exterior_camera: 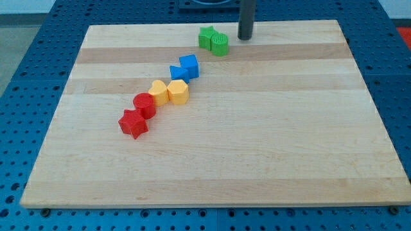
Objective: Push the green circle away from the green star
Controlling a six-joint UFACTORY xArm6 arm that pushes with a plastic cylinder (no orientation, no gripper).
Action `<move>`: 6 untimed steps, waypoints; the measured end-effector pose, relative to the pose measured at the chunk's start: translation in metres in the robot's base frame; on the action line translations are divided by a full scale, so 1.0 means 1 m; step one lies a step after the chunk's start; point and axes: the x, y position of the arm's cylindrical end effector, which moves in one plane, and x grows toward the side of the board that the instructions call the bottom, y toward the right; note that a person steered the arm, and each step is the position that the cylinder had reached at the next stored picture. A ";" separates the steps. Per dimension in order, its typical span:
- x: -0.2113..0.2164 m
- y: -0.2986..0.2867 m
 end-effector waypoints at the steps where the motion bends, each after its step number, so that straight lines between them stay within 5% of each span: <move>1: -0.015 -0.063; 2: 0.011 -0.106; 4: 0.113 -0.066; 6: 0.052 -0.067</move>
